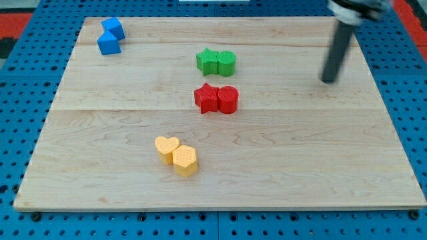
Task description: Separate the yellow blocks from each other
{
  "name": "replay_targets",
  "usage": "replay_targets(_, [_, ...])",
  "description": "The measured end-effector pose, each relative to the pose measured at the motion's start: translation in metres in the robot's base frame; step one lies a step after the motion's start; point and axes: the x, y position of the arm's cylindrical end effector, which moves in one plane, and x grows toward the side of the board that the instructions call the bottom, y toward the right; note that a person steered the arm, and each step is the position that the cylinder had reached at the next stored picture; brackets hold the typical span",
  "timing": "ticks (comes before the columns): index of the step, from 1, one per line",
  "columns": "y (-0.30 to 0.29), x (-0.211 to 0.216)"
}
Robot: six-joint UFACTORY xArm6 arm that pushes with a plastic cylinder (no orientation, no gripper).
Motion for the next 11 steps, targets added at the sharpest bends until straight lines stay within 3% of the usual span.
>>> replay_targets(1, [0.003,0.089])
replay_targets(2, [-0.046,0.130])
replay_targets(3, [-0.115,0.161])
replay_targets(4, [-0.197,0.164])
replay_targets(6, [-0.318,0.140])
replay_targets(8, [-0.320,0.109])
replay_targets(10, [-0.327,0.048])
replay_targets(11, [-0.358,0.026])
